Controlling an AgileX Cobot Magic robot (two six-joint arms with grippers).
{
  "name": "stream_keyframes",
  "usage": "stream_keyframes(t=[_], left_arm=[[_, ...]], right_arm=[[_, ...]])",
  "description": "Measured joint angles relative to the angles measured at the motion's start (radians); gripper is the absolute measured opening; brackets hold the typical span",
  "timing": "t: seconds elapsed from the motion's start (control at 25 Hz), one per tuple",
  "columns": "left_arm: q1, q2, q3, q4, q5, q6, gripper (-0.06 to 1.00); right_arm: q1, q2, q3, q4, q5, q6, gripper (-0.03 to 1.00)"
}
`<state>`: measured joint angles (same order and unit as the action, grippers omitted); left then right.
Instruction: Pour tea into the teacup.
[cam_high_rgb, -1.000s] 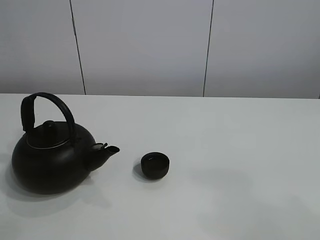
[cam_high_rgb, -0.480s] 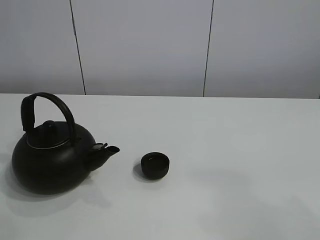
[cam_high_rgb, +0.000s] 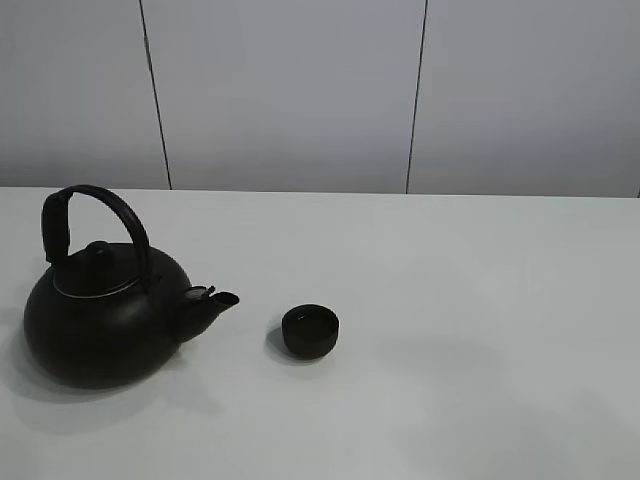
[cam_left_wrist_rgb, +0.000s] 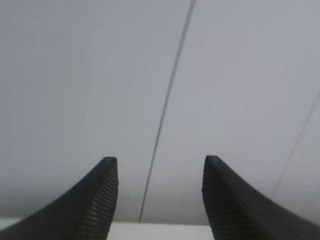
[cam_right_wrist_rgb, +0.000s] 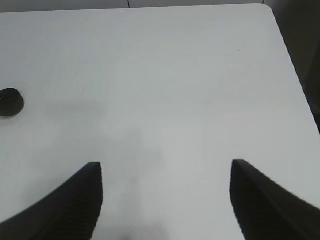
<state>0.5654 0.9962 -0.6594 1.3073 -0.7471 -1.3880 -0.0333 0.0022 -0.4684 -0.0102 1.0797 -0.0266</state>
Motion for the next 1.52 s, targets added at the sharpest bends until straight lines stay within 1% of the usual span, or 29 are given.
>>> stream_keyframes(t=[0.04,0.12,0.2,0.32,0.4,0.52,0.64,0.72,0.76,0.84,0.92,1.08,1.2,1.24,1.32,1.4,1.52], left_arm=[[0.000,-0.056,-0.011,0.024,-0.031,-0.023,0.38],[0.000,-0.156,-0.037,0.047,-0.091,-0.064,0.38],[-0.004,-0.255,-0.063,0.055,-0.114,-0.084,0.38],[-0.027,-0.347,-0.105,0.054,-0.103,-0.095,0.38],[-0.033,-0.365,-0.119,0.041,-0.076,-0.097,0.38],[-0.033,-0.363,-0.119,-0.032,-0.036,-0.091,0.38],[-0.033,-0.363,-0.119,-0.200,-0.024,-0.069,0.38],[-0.033,-0.363,-0.119,-0.328,-0.018,-0.047,0.38],[-0.033,-0.367,-0.124,-0.364,-0.014,-0.026,0.38],[-0.033,-0.378,-0.143,-0.396,0.003,0.023,0.38],[-0.033,-0.386,-0.180,-0.412,0.040,0.045,0.38],[-0.033,-0.371,-0.253,-0.478,0.197,0.071,0.38],[-0.033,-0.327,-0.296,-0.551,0.310,0.159,0.38],[-0.033,-0.314,-0.309,-0.573,0.343,0.205,0.38],[-0.033,-0.293,-0.338,-0.627,0.406,0.316,0.38],[-0.033,-0.287,-0.371,-0.674,0.489,0.462,0.38],[-0.035,-0.288,-0.420,-0.723,0.605,0.651,0.38]], right_arm=[[0.000,0.000,0.000,0.000,0.000,0.000,0.49],[0.000,0.000,0.000,0.000,0.000,0.000,0.49],[0.000,0.000,0.000,0.000,0.000,0.000,0.49],[0.000,0.000,0.000,0.000,0.000,0.000,0.49],[0.000,0.000,0.000,0.000,0.000,0.000,0.49],[0.000,0.000,0.000,0.000,0.000,0.000,0.49],[0.000,0.000,0.000,0.000,0.000,0.000,0.49],[0.000,0.000,0.000,0.000,0.000,0.000,0.49],[0.000,0.000,0.000,0.000,0.000,0.000,0.49],[0.000,0.000,0.000,0.000,-0.001,0.000,0.49],[0.000,0.000,0.000,0.000,-0.001,0.000,0.49],[0.000,0.000,0.000,-0.001,0.000,0.000,0.49],[0.000,0.000,0.000,-0.001,0.000,0.000,0.49],[0.000,0.000,0.000,-0.001,0.000,0.000,0.49],[0.000,0.000,0.000,-0.001,0.000,0.000,0.49],[0.000,0.000,0.000,-0.001,0.000,0.000,0.49],[0.000,0.000,0.000,-0.001,0.000,0.000,0.49]])
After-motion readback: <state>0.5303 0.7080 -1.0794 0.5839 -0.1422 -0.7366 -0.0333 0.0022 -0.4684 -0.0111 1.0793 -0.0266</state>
